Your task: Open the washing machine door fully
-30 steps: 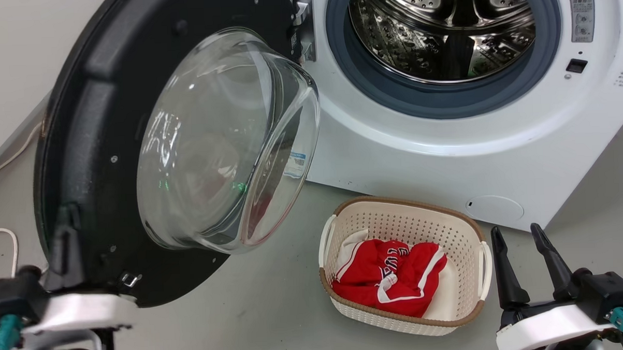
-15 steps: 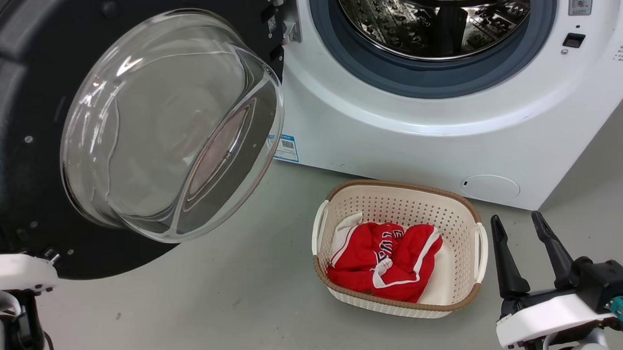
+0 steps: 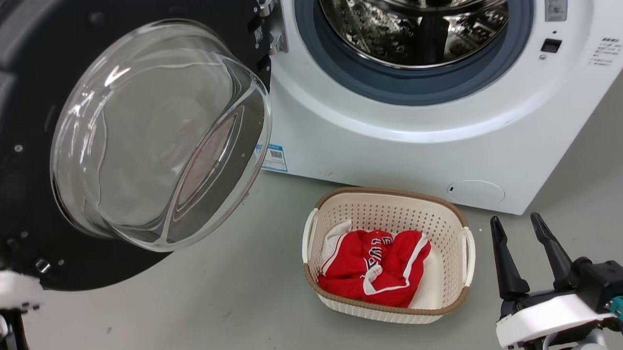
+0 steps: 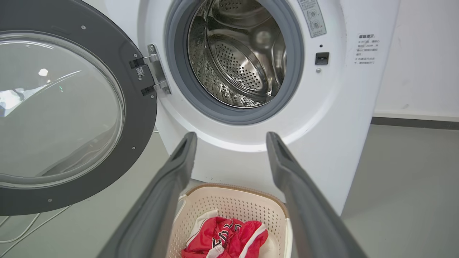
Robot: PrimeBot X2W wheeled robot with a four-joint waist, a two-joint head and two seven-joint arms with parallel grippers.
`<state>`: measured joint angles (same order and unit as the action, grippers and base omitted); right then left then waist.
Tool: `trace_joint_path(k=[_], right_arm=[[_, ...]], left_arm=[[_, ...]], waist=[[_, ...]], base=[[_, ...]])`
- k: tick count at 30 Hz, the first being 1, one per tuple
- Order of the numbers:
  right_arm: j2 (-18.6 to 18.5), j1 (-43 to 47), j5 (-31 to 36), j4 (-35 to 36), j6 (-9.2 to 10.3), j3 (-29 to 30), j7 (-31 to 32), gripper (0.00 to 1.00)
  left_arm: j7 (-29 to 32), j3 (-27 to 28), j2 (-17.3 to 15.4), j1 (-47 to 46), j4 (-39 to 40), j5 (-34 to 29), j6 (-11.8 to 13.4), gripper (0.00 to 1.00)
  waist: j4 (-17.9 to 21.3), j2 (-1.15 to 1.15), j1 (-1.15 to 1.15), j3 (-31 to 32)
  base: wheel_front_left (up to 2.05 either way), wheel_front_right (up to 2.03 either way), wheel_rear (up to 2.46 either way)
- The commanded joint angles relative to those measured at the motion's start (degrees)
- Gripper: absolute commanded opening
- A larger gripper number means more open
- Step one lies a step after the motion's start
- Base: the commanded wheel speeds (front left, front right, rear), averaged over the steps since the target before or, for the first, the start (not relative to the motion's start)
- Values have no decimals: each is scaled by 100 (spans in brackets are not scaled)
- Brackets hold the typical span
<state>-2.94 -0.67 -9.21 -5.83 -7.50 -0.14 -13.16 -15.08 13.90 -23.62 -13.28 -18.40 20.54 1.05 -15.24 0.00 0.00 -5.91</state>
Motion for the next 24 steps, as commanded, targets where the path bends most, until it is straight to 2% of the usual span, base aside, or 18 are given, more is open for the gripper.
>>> trace_joint_path(k=[1,6,12,16,22,23,24], right_arm=[[13,46,-51,-24,2,13,-36,100],[13,114,-57,-77,2,23,-76,100],[12,170,25,-69,2,12,-97,100],[12,141,115,-24,2,24,-88,100],[12,121,255,85,2,72,-53,100],[12,117,290,106,2,81,-51,100],[12,109,314,124,2,81,-39,100]], left_arm=[[-11,80,65,189,183,-71,55,0],[-12,174,424,881,942,-268,199,0],[-11,-132,1039,1625,1711,-470,225,0],[-12,-468,1543,1945,2035,-573,140,0],[-12,-1015,1935,2022,2177,-828,-9,0],[-12,-1109,1958,1990,2146,-887,-40,16],[-12,-1199,1982,1952,2111,-931,-52,39]], waist=[[36,0,0,74],[75,0,0,265],[173,0,0,396],[336,0,0,423],[622,0,0,442],[679,0,0,445],[740,0,0,454]], base=[[0,0,0],[0,0,0],[0,0,0],[0,0,0],[0,0,0],[0,0,0],[0,0,0]])
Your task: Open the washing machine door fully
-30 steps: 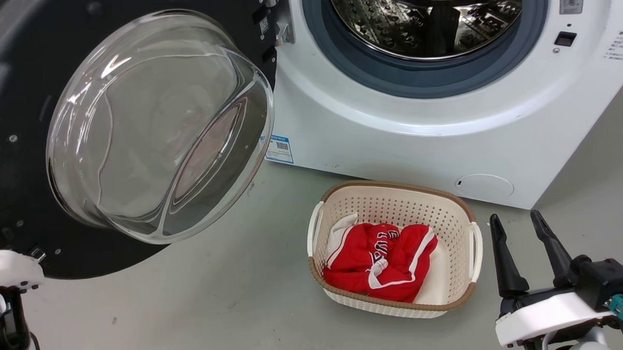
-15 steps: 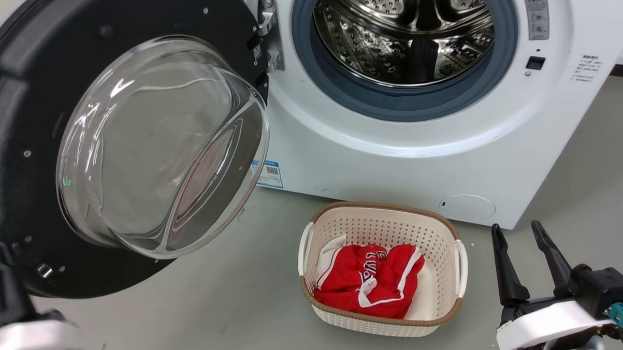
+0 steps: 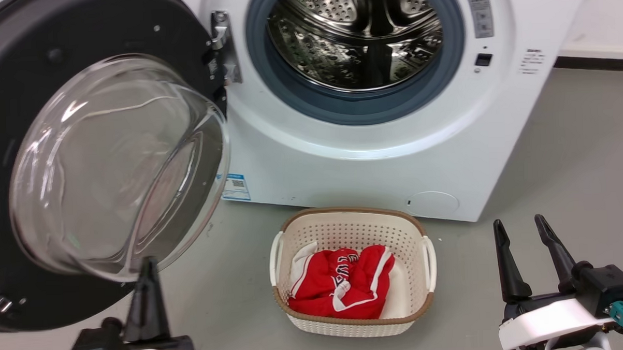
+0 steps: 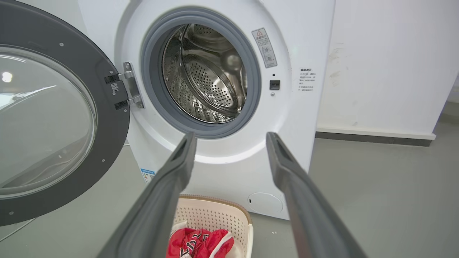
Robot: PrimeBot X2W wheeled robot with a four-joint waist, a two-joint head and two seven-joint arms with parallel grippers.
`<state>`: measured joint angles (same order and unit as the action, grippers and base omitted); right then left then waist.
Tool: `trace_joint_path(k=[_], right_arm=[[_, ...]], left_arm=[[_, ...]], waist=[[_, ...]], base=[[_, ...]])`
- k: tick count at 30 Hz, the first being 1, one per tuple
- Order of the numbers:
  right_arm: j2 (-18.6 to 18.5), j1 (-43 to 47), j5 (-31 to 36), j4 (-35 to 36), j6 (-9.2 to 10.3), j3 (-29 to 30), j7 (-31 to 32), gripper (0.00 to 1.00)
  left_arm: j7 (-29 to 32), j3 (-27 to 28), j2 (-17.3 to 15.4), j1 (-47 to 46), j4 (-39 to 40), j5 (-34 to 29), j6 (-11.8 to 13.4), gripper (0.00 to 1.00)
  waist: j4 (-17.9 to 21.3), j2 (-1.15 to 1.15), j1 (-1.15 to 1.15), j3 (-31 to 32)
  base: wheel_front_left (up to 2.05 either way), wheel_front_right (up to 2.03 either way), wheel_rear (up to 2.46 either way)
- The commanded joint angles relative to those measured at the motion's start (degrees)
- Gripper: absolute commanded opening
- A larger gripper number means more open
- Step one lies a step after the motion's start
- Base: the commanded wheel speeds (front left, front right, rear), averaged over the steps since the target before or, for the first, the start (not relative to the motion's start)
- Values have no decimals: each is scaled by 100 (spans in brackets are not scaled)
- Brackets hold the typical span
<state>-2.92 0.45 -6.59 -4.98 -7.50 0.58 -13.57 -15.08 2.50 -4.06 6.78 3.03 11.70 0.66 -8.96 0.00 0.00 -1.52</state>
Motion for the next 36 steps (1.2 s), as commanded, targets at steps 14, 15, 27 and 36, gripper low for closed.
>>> trace_joint_path(k=[14,15,27,36], right_arm=[[10,-76,397,393,2,54,170,100],[10,-70,411,403,2,43,181,100],[10,18,267,337,3,-75,155,100],[10,-23,237,303,2,-111,144,100]], left_arm=[[-12,-653,115,-612,-253,-510,189,100],[-12,-632,115,-612,-231,-530,209,100],[-12,-446,118,-395,-251,-698,269,100],[-12,-463,118,-376,-293,-705,287,100]], waist=[[1010,0,0,56],[1065,0,0,54],[1188,0,0,37],[1124,0,0,53]], base=[[0,0,0],[0,0,0],[0,0,0],[0,0,0]])
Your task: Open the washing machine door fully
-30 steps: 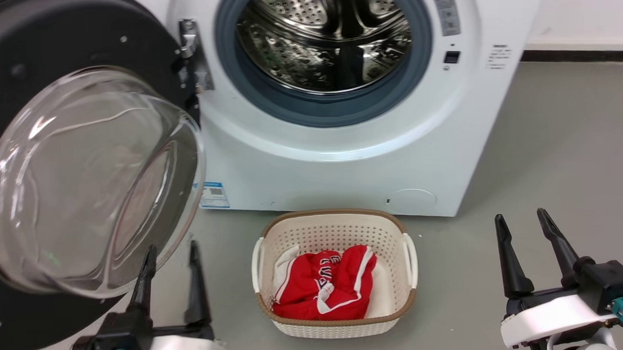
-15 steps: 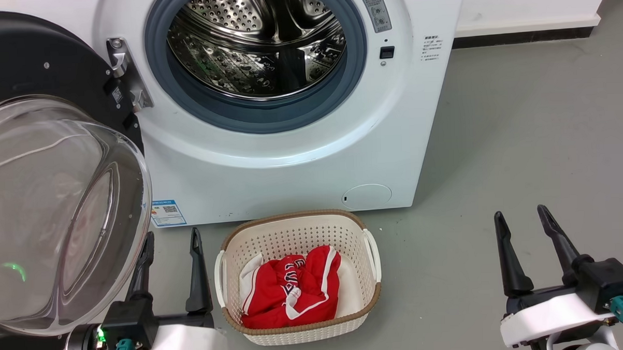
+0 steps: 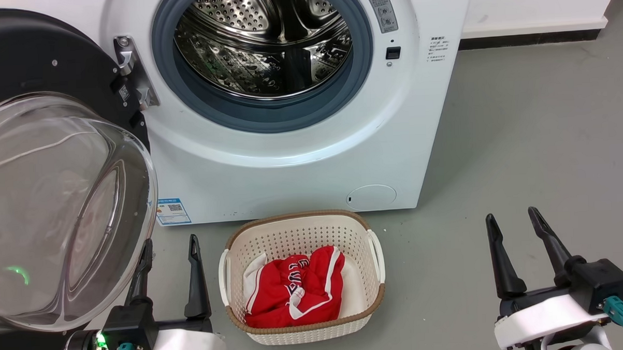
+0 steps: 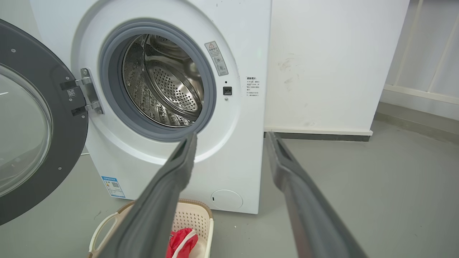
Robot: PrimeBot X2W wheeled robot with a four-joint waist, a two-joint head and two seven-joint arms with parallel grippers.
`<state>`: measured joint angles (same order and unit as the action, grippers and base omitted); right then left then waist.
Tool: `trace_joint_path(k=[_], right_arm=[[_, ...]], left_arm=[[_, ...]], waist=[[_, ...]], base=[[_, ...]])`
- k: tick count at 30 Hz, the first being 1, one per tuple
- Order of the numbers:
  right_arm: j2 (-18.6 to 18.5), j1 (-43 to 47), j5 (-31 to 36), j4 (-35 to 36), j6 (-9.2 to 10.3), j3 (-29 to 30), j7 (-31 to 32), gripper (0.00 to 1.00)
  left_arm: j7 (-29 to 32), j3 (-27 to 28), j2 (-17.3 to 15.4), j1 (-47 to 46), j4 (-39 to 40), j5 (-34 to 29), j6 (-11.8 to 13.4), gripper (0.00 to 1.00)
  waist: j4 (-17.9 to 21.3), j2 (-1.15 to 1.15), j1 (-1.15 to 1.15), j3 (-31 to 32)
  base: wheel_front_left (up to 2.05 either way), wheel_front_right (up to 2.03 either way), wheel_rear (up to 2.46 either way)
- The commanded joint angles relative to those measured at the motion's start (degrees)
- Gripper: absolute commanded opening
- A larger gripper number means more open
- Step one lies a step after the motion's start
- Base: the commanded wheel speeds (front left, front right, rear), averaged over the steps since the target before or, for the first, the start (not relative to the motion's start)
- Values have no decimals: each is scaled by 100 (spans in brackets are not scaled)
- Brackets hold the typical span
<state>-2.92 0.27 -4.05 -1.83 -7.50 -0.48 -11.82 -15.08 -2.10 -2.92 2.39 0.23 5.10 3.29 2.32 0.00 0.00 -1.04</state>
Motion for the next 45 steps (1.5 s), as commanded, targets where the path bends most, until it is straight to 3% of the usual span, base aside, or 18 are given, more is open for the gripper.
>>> trace_joint_path(k=[1,14,15,18,45], right_arm=[[10,1,-23,-15,3,-9,-34,100],[10,0,-66,-51,3,-37,-23,100],[0,1,-55,-36,-1,-33,-20,0],[0,66,-122,-142,-1,-49,-22,0],[-147,-195,-3219,-488,0,23,456,0]], left_arm=[[-12,3,4,67,-19,-49,23,100],[-12,17,6,76,-62,-25,14,100],[0,22,1,24,-49,-29,-2,0],[7,11,3,88,-170,40,-14,0],[613,150,-118,-261,-610,3096,-372,0]], waist=[[-9,0,0,9],[-5,0,0,5],[-6,0,0,5],[-7,0,0,5],[-56,0,0,23]], base=[[0,0,0],[0,0,0],[0,0,0],[0,0,0],[0,0,0]])
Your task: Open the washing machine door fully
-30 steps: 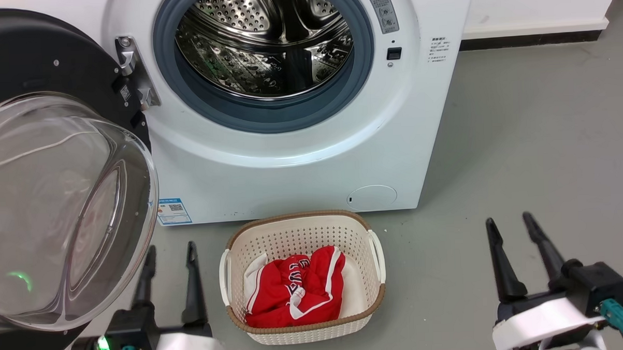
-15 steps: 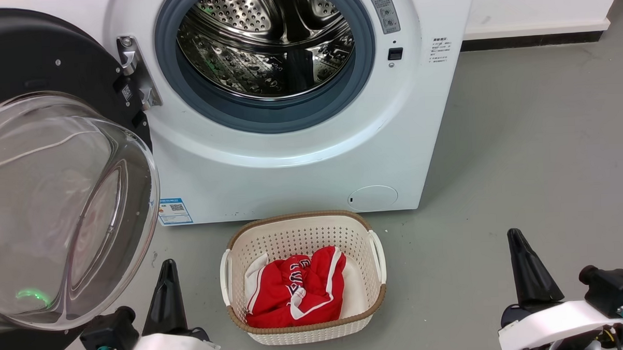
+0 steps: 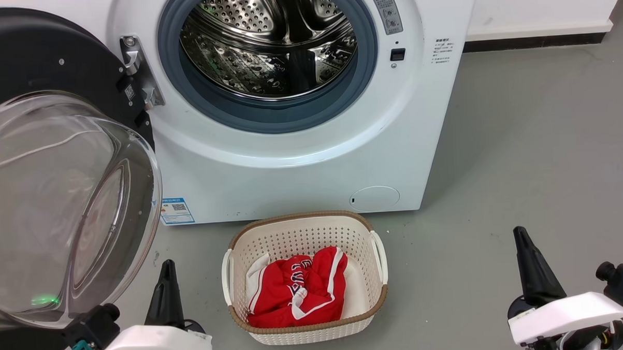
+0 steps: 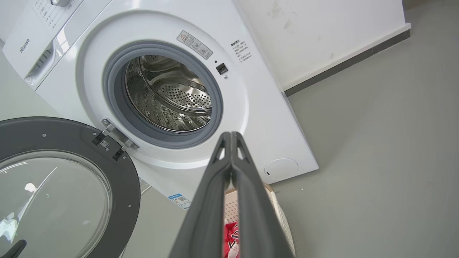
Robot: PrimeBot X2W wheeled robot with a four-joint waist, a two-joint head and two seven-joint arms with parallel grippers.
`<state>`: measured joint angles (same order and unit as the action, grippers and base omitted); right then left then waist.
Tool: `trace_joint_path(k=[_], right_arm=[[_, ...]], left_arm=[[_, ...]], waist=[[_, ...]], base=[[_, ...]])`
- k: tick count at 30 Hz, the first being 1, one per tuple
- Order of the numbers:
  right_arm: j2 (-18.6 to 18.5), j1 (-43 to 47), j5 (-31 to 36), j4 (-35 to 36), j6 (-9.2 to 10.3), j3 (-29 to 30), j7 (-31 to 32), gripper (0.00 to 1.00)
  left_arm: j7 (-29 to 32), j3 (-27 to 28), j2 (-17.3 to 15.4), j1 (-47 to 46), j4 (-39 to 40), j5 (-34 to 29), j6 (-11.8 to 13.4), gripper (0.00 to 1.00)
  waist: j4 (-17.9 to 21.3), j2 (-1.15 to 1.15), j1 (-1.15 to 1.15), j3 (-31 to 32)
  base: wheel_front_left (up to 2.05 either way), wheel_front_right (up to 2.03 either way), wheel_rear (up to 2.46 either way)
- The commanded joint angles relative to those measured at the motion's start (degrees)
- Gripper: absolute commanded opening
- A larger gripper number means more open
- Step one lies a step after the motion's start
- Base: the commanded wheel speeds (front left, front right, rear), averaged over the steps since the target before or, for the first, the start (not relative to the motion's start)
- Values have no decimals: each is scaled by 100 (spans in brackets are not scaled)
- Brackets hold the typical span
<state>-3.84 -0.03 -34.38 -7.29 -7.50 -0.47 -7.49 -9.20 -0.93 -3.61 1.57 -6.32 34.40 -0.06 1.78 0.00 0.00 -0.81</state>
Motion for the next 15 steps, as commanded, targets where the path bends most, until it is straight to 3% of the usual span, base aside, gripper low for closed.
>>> trace_joint_path(k=[1,15], right_arm=[[-57,-175,-278,46,0,26,38,0],[-88,-285,-1646,-111,0,97,290,0]], left_arm=[[45,38,-52,-187,31,259,-48,0],[342,131,-79,-331,-139,1616,-213,0]], waist=[[-3,0,0,1],[-32,0,0,11]], base=[[0,0,0],[0,0,0]])
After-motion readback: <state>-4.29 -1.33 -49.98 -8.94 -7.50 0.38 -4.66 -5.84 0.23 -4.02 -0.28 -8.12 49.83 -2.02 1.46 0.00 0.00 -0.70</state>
